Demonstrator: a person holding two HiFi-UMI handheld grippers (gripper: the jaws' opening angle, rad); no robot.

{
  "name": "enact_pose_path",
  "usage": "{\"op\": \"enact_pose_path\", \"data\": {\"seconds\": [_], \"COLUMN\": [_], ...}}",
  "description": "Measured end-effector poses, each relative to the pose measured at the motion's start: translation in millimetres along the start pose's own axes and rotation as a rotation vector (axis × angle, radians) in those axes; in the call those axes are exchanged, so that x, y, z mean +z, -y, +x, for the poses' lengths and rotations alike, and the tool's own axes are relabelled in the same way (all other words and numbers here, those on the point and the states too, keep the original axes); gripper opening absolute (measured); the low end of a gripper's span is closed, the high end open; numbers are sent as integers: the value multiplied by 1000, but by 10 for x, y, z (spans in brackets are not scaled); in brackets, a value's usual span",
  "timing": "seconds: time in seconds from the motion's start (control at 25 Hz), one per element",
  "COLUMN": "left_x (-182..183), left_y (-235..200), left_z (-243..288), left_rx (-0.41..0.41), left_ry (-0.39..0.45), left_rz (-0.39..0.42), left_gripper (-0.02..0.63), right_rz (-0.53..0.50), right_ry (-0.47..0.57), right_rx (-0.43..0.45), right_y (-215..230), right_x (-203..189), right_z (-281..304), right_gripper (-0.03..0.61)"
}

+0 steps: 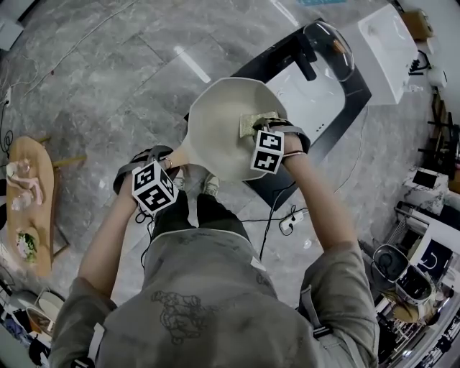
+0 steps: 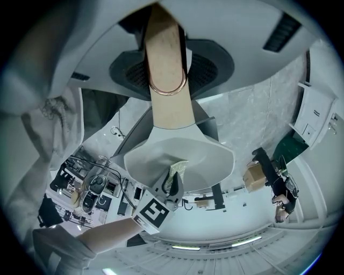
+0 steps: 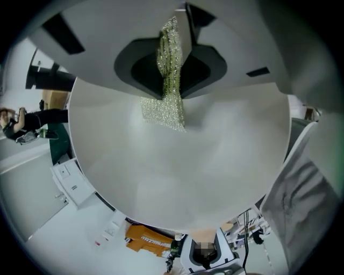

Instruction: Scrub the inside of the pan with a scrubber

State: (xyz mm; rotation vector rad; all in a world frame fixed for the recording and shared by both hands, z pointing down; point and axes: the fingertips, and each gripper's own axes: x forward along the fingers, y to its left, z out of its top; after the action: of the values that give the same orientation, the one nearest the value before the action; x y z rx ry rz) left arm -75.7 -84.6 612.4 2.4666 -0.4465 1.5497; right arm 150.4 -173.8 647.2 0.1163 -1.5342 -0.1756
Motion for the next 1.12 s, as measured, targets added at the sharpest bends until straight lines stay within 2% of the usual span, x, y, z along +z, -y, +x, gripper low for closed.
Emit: {"op": "enact_pose_path", "data": {"seconds": [0.28,0.44,0.56,0.84,1.0,1.12], "left_x": [-6,-5,-10,-3,8,14], "left_y": [-5,0,2,-5,-9,7], "left_z": [4,8,9,17,14,-22], "left_rx": [3,0,-1,9,3,-18], "left_ry": [-7,-10,-10,-17,-2,-1], "left_rz": [-3,-3,-5,-6,0,5], "left_gripper": [176,176,176,176,178,178], "right_rz": [172,323,450,565,707,840], "right_ry": [8,59,164,325,464,610], "right_rx": [151,274,370,514,608,659], "right_y": [-442,-704,-803,-998,-1016,-885], "right_x": [-34,122,337,722,1002,1198], "right_z": [-145,-246,-366,-557,-698,-860], "right_gripper": [94,94,92,92,92,92]}}
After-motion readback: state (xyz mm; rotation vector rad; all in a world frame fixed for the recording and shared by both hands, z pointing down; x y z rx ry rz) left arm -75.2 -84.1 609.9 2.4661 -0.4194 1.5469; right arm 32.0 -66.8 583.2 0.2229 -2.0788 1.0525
